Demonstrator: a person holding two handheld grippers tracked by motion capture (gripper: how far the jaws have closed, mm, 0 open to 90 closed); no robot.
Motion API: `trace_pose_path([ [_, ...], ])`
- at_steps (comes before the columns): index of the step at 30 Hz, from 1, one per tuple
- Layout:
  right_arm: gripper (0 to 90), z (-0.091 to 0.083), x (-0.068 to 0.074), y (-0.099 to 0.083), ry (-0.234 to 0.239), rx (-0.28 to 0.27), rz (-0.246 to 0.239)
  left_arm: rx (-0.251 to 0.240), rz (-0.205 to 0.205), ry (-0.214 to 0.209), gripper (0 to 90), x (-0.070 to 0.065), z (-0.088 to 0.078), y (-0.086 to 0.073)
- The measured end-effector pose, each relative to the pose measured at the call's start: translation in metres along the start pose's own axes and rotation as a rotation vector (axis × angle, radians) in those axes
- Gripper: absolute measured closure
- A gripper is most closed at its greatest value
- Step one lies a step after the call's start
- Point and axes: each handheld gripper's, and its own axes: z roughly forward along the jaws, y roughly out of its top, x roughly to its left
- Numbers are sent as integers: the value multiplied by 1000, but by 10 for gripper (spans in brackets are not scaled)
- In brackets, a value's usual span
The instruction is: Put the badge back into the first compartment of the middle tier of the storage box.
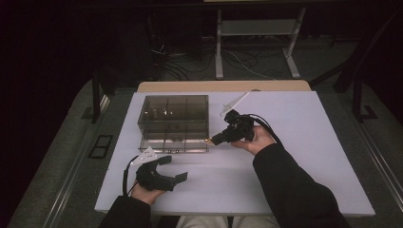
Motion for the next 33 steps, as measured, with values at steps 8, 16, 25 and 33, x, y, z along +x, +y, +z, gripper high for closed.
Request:
trace_pose_path([
  [8,875,3,0,15,-1,-3,-20,-3,-1,-3,0,0,0,0],
  [16,875,8,2,34,8,2,-44,-5,-1,-4,0,0,-1,0],
  [25,875,17,4,55,18,13,-76,-11,-8,-6,0,0,-1,0],
  [33,875,29,7,71,29,23,-90,-11,-7,-9,0,0,-1,0],
])
